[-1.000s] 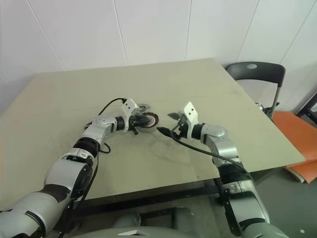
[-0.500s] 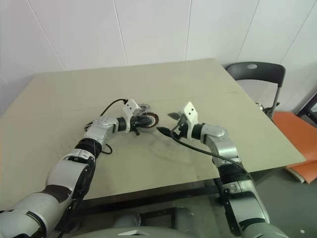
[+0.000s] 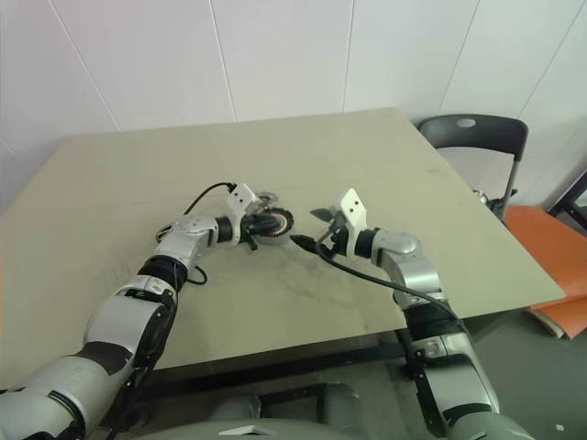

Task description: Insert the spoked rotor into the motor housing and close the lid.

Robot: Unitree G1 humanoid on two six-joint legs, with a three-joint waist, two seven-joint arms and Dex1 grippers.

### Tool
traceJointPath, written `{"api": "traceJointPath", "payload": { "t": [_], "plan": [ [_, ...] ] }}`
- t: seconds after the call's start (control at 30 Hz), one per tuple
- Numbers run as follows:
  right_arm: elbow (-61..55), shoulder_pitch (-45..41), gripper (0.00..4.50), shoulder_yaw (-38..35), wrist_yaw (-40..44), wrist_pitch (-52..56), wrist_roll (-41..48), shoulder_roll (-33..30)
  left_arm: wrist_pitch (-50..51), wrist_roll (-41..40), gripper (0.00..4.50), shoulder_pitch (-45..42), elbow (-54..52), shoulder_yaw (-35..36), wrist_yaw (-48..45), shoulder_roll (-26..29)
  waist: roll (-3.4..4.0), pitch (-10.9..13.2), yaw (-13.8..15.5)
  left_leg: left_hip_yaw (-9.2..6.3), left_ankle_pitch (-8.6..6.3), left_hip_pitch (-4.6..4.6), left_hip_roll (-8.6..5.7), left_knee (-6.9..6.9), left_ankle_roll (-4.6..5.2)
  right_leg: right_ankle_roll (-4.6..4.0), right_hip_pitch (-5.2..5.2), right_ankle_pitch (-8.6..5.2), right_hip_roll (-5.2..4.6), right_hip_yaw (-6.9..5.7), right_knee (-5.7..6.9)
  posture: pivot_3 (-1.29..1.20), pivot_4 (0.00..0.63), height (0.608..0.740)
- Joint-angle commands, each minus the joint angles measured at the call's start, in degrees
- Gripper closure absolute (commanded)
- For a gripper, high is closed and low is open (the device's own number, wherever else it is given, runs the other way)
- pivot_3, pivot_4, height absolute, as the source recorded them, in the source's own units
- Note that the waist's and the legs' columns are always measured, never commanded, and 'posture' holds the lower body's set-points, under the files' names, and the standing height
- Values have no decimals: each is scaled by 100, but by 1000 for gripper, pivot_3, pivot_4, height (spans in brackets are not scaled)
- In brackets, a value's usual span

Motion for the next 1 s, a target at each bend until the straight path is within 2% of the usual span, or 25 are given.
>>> {"api": "traceJointPath", "payload": {
  "t": [0.03, 1.0],
  "plan": [
    [-127, -104, 0, -135, 7, -79, 100, -11, -70, 67, 3802, -23, 0, -44, 21, 74, 0, 0, 3, 0, 0, 0, 0, 0, 0, 0, 0, 0, 0, 0, 0, 0, 0, 740],
    [-162, -60, 0, -133, -49, -88, 105, 9, -92, 38, 3802, -21, 21, -37, -2, 23, -1, 0, 2, 0, 0, 0, 0, 1, 0, 0, 0, 0, 0, 0, 0, 0, 0, 740]
  ]
}}
